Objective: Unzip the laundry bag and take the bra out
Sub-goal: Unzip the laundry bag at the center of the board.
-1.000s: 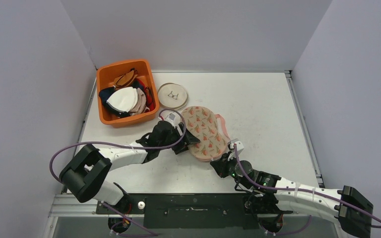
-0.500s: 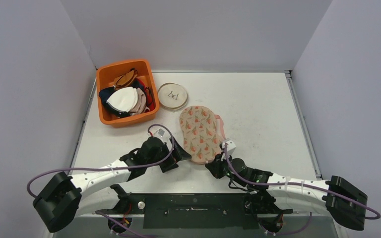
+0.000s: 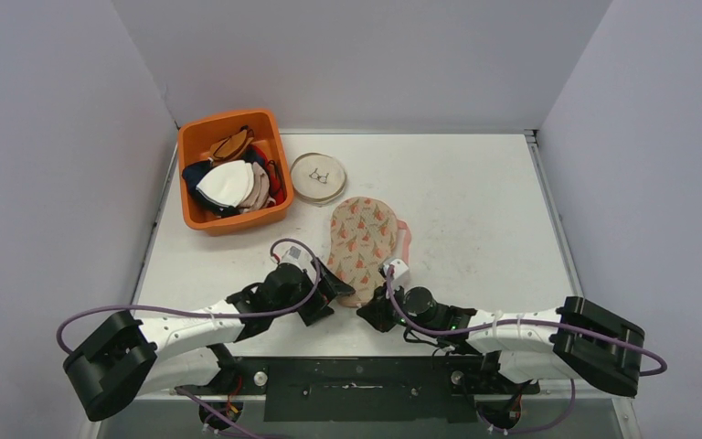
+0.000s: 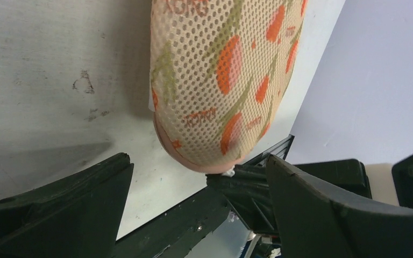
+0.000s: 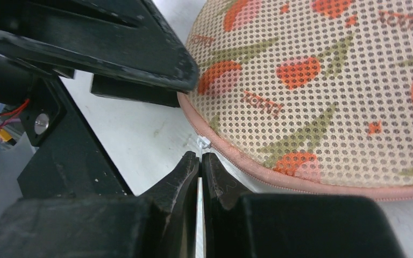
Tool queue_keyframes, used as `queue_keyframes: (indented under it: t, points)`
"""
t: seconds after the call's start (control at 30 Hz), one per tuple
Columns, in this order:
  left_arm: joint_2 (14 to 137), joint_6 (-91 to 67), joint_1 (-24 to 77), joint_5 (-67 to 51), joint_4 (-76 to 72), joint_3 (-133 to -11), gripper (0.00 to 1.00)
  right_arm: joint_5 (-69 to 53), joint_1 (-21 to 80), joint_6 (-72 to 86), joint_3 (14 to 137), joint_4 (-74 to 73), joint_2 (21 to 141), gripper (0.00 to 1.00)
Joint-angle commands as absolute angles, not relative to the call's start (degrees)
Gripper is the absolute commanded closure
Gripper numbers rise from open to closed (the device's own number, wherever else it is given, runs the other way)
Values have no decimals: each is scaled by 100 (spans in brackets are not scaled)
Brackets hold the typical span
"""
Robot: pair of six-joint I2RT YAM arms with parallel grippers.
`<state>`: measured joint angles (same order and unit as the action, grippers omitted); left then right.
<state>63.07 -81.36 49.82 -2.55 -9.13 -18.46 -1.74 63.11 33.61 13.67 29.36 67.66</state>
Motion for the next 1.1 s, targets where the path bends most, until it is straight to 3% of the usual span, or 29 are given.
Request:
queue_keyframes:
  t: [0.0,0.17,0.43,0.6,0.83,1.07]
  points:
    - [6433,-8463,5032,-80,-1626,-1811,9,-333,6413,3317,1484,4074,6891,95]
    - [6526,-8581,5042,152,-1775,-1718,23,-263,6474,3340,1437,4454,7028,95]
    - [6623,-8674,4972,437,-1915,-1634,34,-104,6530,3312,1415,4307,6980,95]
    - [6881,-8770,4777,258,-2280,-1513,68,57,6540,3337,1335,4066,6810,95]
    - [7160,-8703,4596,2,-2483,-1558,97,315,6549,3362,1274,3779,6595,95]
    - [7316,-8200,4360,-353,-2428,-1780,100,1210,6566,3429,1190,2890,6151,95]
